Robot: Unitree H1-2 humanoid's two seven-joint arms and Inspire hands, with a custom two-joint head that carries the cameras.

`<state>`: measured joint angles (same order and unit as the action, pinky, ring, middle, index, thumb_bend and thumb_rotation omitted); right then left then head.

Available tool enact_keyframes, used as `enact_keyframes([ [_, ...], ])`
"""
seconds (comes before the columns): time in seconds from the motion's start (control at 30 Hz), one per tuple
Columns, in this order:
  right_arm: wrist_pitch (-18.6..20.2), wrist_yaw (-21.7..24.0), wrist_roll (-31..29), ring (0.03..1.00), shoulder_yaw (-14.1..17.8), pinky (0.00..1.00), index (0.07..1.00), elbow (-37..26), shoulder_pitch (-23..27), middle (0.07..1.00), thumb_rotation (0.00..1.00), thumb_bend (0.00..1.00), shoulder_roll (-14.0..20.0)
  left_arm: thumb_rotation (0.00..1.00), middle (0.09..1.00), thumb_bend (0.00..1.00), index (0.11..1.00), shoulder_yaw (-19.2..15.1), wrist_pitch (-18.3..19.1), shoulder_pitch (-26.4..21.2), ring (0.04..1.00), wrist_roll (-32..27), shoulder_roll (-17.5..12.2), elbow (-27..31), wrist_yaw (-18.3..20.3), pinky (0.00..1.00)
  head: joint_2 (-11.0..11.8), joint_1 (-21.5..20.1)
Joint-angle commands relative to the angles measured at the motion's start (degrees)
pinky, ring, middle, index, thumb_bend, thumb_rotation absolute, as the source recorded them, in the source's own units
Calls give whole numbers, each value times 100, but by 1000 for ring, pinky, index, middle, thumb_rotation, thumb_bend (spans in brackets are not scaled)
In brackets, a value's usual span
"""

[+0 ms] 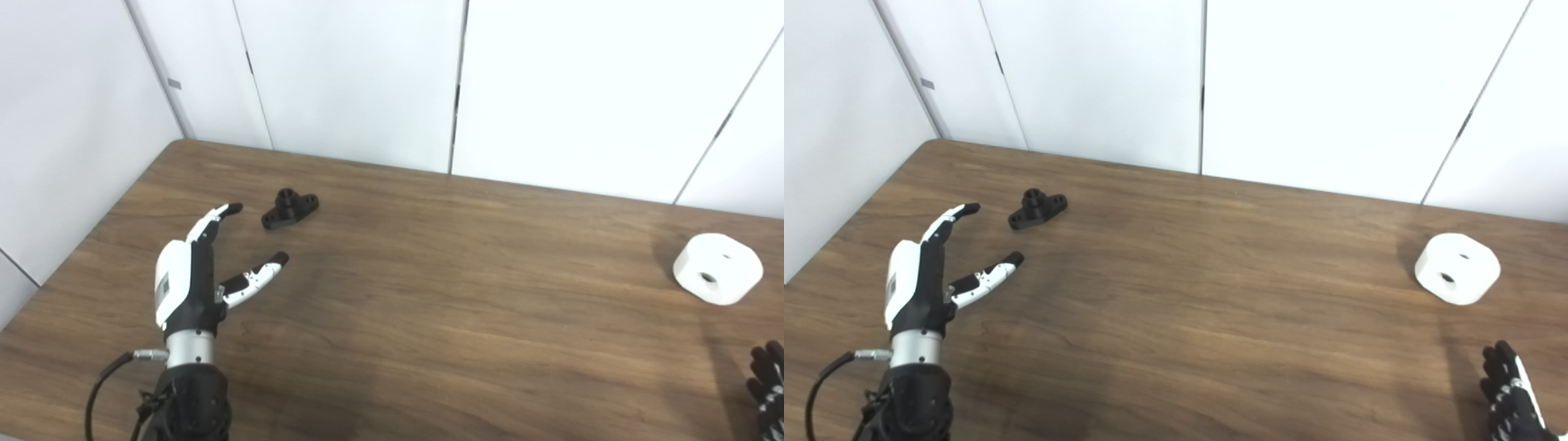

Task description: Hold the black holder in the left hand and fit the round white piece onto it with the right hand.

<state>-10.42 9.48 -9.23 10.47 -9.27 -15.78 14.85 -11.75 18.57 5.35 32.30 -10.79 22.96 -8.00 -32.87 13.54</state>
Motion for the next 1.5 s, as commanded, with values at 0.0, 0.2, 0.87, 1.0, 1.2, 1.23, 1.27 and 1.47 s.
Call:
enact_keyframes([
  [0.0, -23, -9, 8, 991, -87, 1000, 986, 149, -153, 976, 1000, 716, -113, 292, 891, 813, 815, -30, 27, -234, 911, 164, -224, -19, -3, 868, 2, -6],
  [0.2, -118, -25, 112, 980, -98, 1000, 987, 182, -150, 971, 1000, 685, -122, 309, 886, 811, 799, -6, 99, -666, 909, 102, -494, -563, 11, 842, -6, -42],
  [0.87, -207, 0, 21, 986, -110, 1000, 990, 201, -180, 971, 1000, 641, -156, 318, 888, 835, 780, 58, 430, -1942, 911, -422, -859, -2315, 185, 829, -12, -110],
  [1.0, -222, 4, 10, 978, -113, 1000, 991, 214, -185, 969, 1000, 635, -158, 316, 880, 859, 762, 101, 456, -2183, 909, -592, -955, -2652, 212, 842, -14, -120],
  [1.2, -246, -3, 65, 989, -118, 1000, 994, 231, -184, 977, 1000, 624, -146, 258, 884, 862, 732, 209, 452, -2419, 923, -678, -1026, -3015, 159, 853, -5, -146],
  [1.23, -249, 2, 56, 990, -118, 1000, 994, 230, -185, 978, 1000, 617, -147, 251, 884, 860, 729, 220, 466, -2446, 924, -699, -1024, -3046, 158, 855, -5, -146],
  [1.27, -244, 6, 36, 989, -117, 1000, 994, 231, -184, 978, 1000, 614, -150, 244, 883, 861, 727, 234, 471, -2475, 923, -711, -1025, -3086, 152, 854, -5, -146],
  [1.47, -263, -1, 16, 987, -112, 1000, 996, 237, -198, 975, 1000, 617, -164, 228, 881, 865, 726, 487, 446, -2639, 931, -624, -1161, -3446, 95, 850, -10, -151],
])
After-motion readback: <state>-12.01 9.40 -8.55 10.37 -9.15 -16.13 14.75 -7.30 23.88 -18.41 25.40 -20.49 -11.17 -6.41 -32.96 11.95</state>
